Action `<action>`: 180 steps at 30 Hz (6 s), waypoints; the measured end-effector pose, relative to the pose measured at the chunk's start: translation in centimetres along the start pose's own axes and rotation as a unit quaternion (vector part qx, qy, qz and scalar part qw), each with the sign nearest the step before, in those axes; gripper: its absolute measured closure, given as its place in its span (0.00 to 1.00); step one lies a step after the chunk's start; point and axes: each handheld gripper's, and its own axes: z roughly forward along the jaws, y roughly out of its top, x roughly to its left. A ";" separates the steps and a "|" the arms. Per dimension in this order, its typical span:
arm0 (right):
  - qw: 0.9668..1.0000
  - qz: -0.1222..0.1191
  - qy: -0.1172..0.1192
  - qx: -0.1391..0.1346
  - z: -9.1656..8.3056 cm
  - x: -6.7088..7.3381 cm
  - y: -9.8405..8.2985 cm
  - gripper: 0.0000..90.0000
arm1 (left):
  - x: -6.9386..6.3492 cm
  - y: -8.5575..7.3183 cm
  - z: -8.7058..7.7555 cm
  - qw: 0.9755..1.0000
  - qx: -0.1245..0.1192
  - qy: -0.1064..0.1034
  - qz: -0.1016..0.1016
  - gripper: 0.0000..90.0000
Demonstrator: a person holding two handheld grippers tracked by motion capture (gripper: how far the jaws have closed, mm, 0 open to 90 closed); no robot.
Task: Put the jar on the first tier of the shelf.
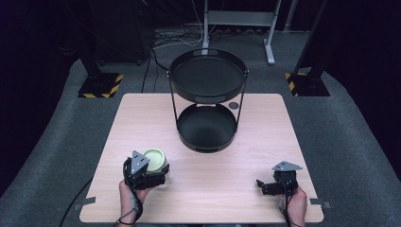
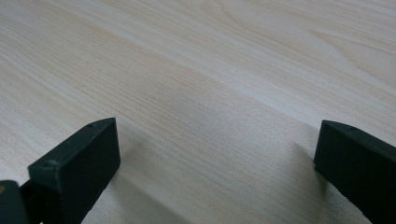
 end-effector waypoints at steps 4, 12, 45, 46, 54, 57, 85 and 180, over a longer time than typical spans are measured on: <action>1.000 0.000 0.000 0.000 0.0 0.0 0.0 0.00 | -0.1 0.3 0.1 1.000 -0.004 -0.005 0.003 0.13; 1.000 0.001 -0.001 0.000 0.0 0.0 0.0 0.00 | -0.1 0.9 1.1 1.000 -0.002 -0.022 0.005 0.13; 1.000 0.001 -0.001 0.000 0.0 0.0 0.0 0.00 | -0.8 5.3 4.7 0.998 0.004 -0.057 0.014 0.13; 1.000 0.001 -0.001 0.000 0.0 0.0 0.0 0.00 | -0.8 5.4 4.8 0.998 0.004 -0.057 0.016 0.13; 1.000 0.001 -0.001 0.000 0.0 0.0 0.0 0.00 | -1.0 6.5 5.3 0.998 0.004 -0.058 0.026 0.13; 1.000 0.001 -0.001 0.000 0.0 0.0 0.0 0.00 | -1.1 6.8 5.5 0.998 0.004 -0.062 0.026 0.13; 1.000 0.001 -0.001 0.000 0.0 0.0 0.0 0.00 | -1.6 9.2 8.5 0.997 0.013 -0.067 0.045 0.13; 1.000 -0.001 -0.001 0.000 0.0 0.0 0.0 0.00 | -2.8 12.0 19.2 0.996 0.049 -0.067 0.028 0.13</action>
